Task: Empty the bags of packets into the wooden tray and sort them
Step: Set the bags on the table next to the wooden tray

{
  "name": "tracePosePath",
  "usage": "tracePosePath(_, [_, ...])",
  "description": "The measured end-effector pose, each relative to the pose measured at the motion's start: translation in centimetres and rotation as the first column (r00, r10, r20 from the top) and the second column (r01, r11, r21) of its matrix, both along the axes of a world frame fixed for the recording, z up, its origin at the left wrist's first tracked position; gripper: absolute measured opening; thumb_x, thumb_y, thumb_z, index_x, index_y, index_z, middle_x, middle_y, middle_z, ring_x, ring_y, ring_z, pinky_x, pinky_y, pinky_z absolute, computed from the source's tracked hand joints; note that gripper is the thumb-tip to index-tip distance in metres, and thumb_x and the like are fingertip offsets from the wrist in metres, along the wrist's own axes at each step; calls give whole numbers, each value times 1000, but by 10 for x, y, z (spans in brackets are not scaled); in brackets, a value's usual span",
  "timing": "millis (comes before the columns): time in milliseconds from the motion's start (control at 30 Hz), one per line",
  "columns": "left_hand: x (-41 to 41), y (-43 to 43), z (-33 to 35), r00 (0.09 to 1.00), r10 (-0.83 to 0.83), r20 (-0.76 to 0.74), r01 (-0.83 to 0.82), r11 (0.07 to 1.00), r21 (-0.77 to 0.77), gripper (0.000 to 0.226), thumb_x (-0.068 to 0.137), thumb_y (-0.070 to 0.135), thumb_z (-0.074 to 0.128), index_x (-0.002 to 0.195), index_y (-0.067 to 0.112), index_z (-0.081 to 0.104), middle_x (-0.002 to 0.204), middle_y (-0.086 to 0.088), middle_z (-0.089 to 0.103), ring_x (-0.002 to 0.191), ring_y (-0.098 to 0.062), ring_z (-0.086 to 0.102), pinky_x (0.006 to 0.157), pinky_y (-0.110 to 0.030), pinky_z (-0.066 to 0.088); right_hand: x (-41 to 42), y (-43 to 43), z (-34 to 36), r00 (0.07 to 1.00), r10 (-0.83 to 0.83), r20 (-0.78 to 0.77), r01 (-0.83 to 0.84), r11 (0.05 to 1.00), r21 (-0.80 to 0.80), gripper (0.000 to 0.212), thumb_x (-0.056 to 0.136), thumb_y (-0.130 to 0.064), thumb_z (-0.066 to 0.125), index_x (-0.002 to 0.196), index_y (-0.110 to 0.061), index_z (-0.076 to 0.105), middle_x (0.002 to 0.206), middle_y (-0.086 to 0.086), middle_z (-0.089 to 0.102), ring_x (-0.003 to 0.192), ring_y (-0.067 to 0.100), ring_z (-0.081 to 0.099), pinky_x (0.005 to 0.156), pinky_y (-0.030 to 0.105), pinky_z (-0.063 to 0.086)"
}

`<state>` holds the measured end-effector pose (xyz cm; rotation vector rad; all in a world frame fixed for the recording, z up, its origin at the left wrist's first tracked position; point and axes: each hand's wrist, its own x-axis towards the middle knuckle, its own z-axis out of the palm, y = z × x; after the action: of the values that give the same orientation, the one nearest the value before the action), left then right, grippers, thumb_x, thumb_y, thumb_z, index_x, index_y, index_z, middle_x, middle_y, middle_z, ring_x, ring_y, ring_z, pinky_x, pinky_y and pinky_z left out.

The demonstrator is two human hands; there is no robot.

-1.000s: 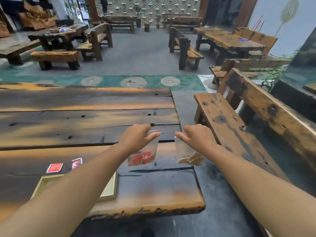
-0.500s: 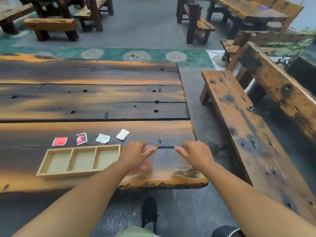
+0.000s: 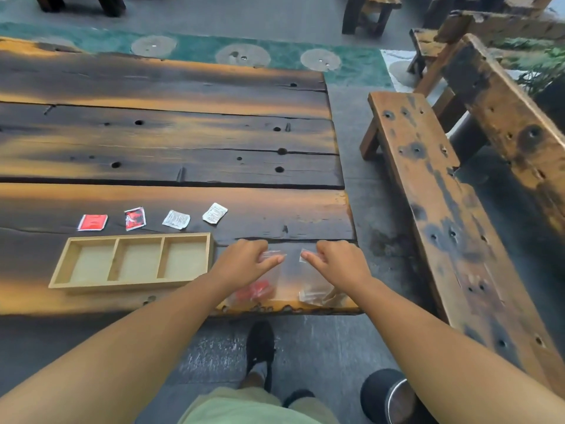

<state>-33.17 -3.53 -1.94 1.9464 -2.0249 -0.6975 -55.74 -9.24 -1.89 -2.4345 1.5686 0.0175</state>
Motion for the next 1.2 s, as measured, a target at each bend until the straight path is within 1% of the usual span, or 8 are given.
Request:
tracePosePath(133, [8, -27, -1, 997, -49, 60, 49, 999, 7, 49, 91, 64, 51, 65, 26, 34, 62, 5, 48, 61, -17, 47, 49, -30, 24, 6, -20, -1, 1000, 21, -23, -20, 1000, 22, 50, 94, -63, 45, 66, -22, 39, 59, -6, 46, 63, 23, 52, 57, 36, 42])
tracePosePath(300, [17, -59, -19, 998, -36, 49, 33, 998, 54, 50, 89, 69, 48, 70, 23, 41, 68, 0, 55, 66, -21, 52, 52, -33, 29, 13, -49, -4, 1000, -2, -18, 3, 999, 38, 50, 94, -62, 46, 78, -15, 53, 71, 0, 62, 68, 25, 59, 62, 39, 51])
tracePosePath(500, [23, -92, -41, 994, -42, 102, 35, 997, 71, 51, 89, 68, 49, 81, 17, 49, 78, -3, 61, 74, -26, 56, 56, -35, 31, 13, -85, -21, 1000, -24, -15, 25, 998, 51, 49, 94, -59, 47, 76, -15, 53, 71, 0, 59, 67, 25, 56, 61, 39, 48])
tracePosePath(600, [26, -107, -53, 991, -34, 130, 22, 996, 88, 49, 90, 67, 50, 82, 18, 44, 89, -8, 66, 83, -31, 59, 60, -35, 30, 15, -103, -36, 999, -31, -21, 33, 996, 87, 47, 94, -58, 48, 75, -16, 51, 71, 0, 58, 68, 25, 56, 61, 39, 49])
tracePosePath(800, [33, -133, -85, 985, -43, 165, 20, 991, 135, 47, 90, 66, 48, 86, 20, 42, 101, -10, 68, 92, -34, 62, 64, -34, 35, 22, -131, -70, 998, -27, -57, 34, 990, 139, 44, 95, -56, 49, 74, -18, 45, 73, -1, 51, 75, 31, 58, 59, 35, 37])
tracePosePath(967, [38, -151, -107, 983, -34, 180, 3, 985, 172, 49, 91, 67, 46, 92, 17, 48, 106, -10, 66, 97, -33, 62, 68, -35, 37, 33, -150, -95, 998, -4, -62, 13, 987, 158, 41, 95, -57, 48, 81, -18, 49, 86, 7, 66, 79, 31, 61, 64, 37, 46])
tracePosePath(1033, [38, -157, -116, 983, -31, 180, -5, 980, 197, 52, 90, 66, 48, 100, 16, 52, 108, -10, 65, 100, -32, 61, 73, -38, 42, 36, -156, -104, 998, 18, -54, -10, 988, 154, 41, 95, -56, 49, 87, -16, 56, 90, 6, 65, 83, 28, 60, 66, 36, 43])
tracePosePath(1200, [41, -167, -125, 988, -11, 156, -24, 975, 222, 53, 90, 65, 50, 103, 15, 56, 107, -9, 65, 97, -29, 60, 76, -39, 45, 39, -159, -127, 998, 26, -62, -16, 988, 156, 42, 93, -60, 48, 95, -20, 61, 93, -2, 62, 84, 18, 58, 72, 35, 52])
